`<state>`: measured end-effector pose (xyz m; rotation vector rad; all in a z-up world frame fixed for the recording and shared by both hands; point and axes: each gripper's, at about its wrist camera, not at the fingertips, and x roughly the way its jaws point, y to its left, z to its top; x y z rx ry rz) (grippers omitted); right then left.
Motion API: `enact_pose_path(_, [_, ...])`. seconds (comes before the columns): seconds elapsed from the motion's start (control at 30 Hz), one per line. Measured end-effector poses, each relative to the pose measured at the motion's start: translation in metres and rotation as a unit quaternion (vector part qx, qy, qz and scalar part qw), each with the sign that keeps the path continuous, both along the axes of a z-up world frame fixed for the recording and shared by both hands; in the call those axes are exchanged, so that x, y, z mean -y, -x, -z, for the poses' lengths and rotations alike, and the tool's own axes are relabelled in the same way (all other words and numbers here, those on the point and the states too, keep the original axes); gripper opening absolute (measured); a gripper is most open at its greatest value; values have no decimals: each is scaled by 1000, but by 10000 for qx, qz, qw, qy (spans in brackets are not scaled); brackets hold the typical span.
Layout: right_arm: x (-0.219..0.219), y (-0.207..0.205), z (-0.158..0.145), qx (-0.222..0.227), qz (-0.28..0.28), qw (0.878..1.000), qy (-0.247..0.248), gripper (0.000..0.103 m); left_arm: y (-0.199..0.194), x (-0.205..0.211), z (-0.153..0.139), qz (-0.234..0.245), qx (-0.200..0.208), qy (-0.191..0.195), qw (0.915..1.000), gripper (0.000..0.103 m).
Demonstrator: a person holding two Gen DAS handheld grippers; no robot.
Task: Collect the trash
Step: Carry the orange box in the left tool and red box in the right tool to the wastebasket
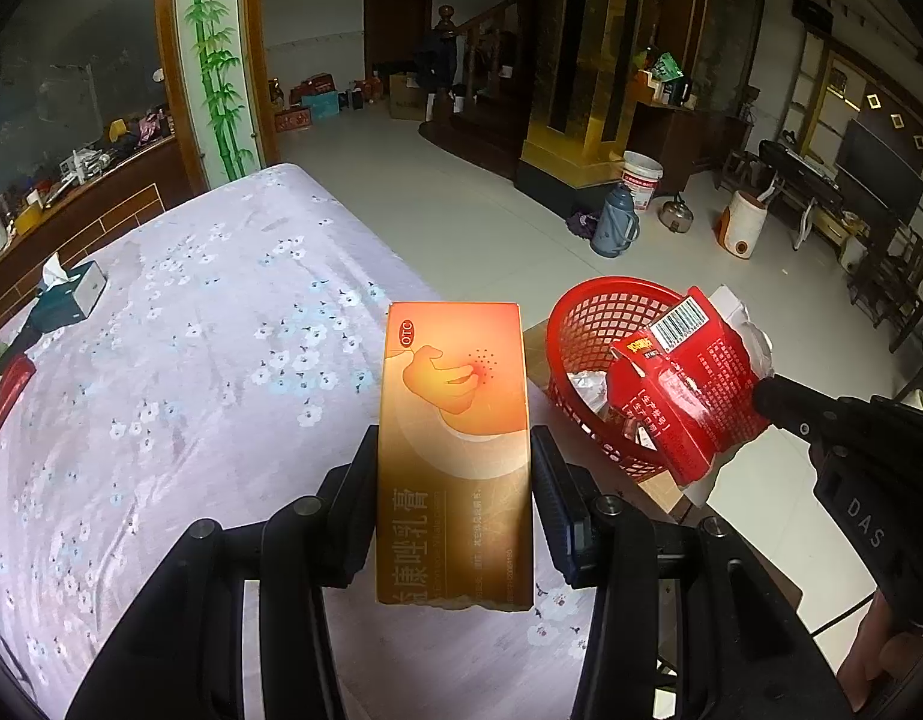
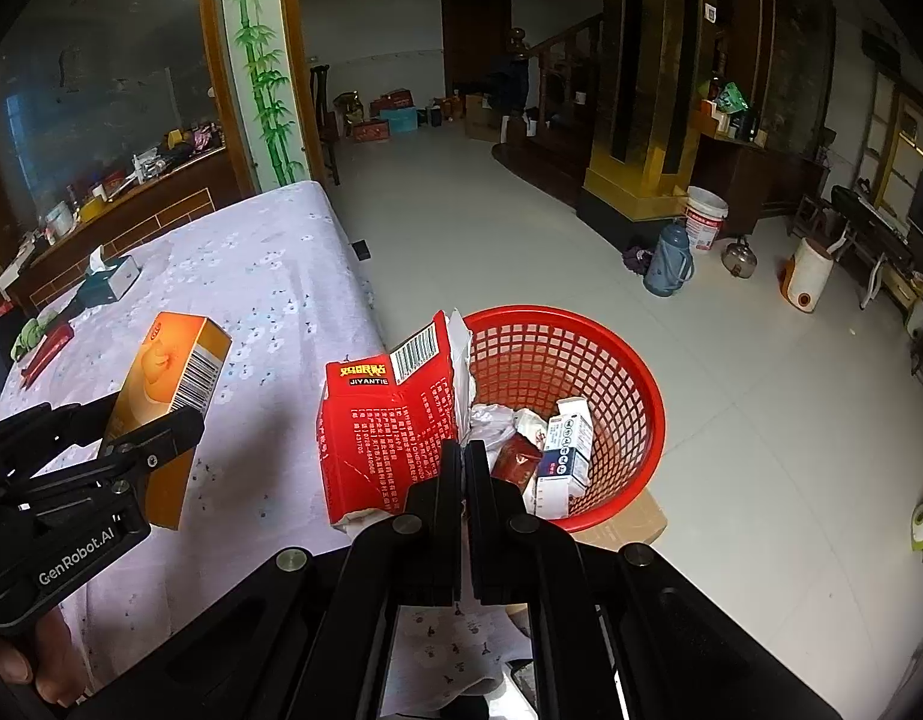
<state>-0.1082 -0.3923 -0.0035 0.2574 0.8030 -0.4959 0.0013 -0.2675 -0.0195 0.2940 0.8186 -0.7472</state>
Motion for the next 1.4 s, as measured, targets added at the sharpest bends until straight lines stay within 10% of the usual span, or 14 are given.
enact_pose_path(1.4, [107, -3, 23, -338, 648, 9973, -55, 2, -14, 126, 41, 994, -496, 12, 9938, 45])
